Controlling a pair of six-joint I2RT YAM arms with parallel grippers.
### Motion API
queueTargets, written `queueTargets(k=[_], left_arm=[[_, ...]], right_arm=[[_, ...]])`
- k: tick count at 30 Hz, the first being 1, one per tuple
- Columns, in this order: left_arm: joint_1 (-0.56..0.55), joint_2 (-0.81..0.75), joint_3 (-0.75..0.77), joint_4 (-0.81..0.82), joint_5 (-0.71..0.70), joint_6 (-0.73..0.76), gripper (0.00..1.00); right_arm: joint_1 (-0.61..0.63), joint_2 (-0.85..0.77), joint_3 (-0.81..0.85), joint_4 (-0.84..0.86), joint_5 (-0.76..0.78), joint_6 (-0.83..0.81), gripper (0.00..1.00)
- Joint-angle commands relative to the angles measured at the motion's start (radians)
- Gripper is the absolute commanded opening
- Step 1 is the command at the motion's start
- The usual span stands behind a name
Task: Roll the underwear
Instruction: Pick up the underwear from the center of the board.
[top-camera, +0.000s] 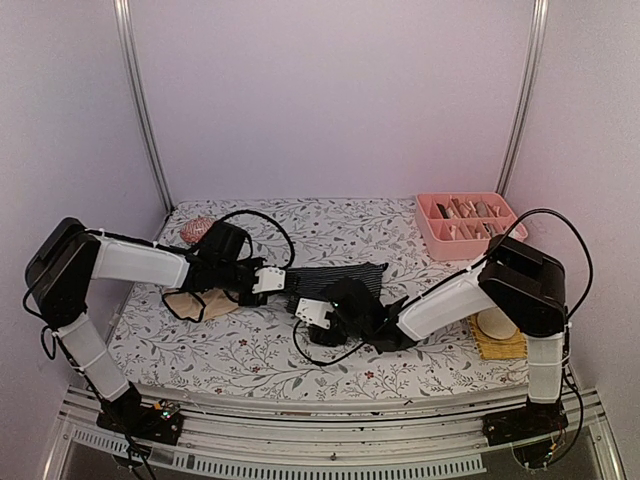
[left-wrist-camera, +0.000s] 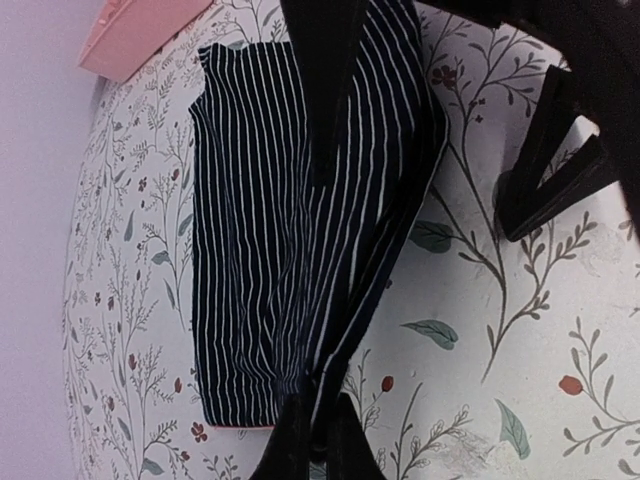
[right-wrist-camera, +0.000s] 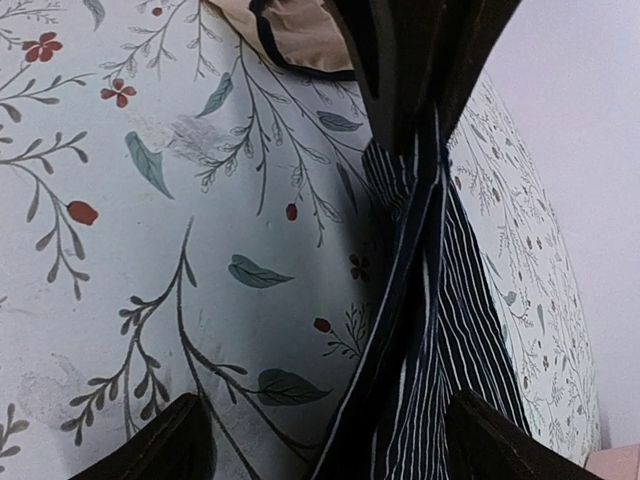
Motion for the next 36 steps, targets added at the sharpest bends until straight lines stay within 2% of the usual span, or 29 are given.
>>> queueTargets(k=[1, 5, 11, 15, 20, 26, 29, 36], left_arm=[[0.014, -0.032, 0.012, -0.014, 0.027, -0.006, 0.0], [0.019, -0.043, 0.007, -0.022, 0.037, 0.006, 0.0], [0.032, -0.053, 0.005, -0.032, 0.047, 0.016, 0.0], [0.032, -0.057, 0.002, -0.036, 0.047, 0.019, 0.0], [0.035, -0.063, -0.007, -0.038, 0.041, 0.028, 0.0], [0.037, -0.062, -0.016, -0.037, 0.04, 0.034, 0.0], [0.037, -0.065, -0.019, -0.039, 0.04, 0.039, 0.0], [0.037, -0.065, -0.027, -0.044, 0.045, 0.039, 0.0]], right_arm=[[0.005, 0.068, -0.032, 0.025, 0.162, 0.018, 0.82], [0.003, 0.073, -0.048, 0.048, 0.299, -0.027, 0.77], [-0.006, 0.056, -0.08, 0.05, 0.362, -0.064, 0.71], [-0.019, 0.02, -0.124, 0.033, 0.348, -0.085, 0.64], [-0.036, -0.047, -0.173, -0.029, 0.289, -0.09, 0.51], [-0.039, -0.117, -0.24, -0.064, 0.223, -0.096, 0.42], [-0.039, -0.132, -0.257, -0.063, 0.212, -0.094, 0.34], [-0.039, -0.122, -0.274, -0.022, 0.247, -0.119, 0.23]])
